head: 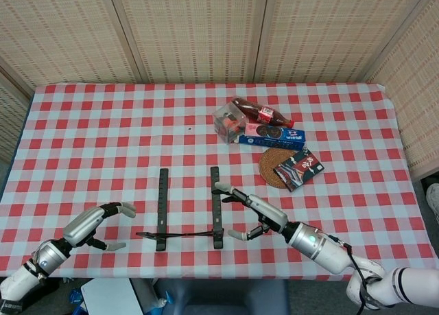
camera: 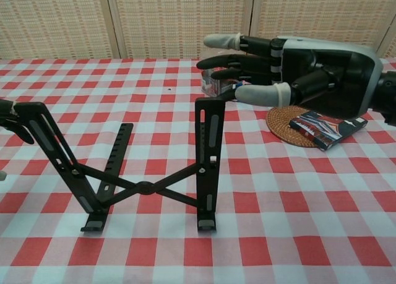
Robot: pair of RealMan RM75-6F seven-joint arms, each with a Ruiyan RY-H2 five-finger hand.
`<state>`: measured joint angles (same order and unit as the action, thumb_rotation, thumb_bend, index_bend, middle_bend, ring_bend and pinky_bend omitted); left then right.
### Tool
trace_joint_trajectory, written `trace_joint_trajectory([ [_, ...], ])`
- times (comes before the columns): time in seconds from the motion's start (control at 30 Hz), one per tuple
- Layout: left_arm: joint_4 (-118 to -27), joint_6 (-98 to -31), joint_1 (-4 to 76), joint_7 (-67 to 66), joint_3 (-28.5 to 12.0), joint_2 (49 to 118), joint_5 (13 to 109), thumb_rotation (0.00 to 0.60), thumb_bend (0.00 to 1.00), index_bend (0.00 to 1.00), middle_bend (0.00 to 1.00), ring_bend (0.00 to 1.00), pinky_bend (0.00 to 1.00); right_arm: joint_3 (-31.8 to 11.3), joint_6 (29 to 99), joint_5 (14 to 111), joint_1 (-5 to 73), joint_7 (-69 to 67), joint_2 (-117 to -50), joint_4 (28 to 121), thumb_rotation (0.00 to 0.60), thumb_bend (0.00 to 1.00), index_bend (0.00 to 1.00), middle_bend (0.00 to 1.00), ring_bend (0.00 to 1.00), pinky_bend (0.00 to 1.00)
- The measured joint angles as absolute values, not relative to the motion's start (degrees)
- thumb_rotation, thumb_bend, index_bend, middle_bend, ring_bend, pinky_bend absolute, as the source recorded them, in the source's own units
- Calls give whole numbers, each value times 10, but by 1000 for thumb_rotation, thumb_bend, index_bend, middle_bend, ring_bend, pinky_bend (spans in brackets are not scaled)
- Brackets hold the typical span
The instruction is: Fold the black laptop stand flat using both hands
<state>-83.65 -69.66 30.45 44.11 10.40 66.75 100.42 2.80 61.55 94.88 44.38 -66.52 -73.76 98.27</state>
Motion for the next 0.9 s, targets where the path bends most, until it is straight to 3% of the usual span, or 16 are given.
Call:
trace_joint_trajectory([
  [0.47, -841, -660, 287, 281, 69, 753, 945, 600, 171, 397, 238, 222, 244, 34, 612, 949, 431, -676, -738, 971, 600, 289, 0, 89, 0, 100],
  [0.9, -841, -646, 281, 261, 53, 792, 918, 600, 244, 464, 272, 241, 245, 39, 614, 957, 423, -686, -741, 962, 600, 289, 0, 90, 0, 100],
])
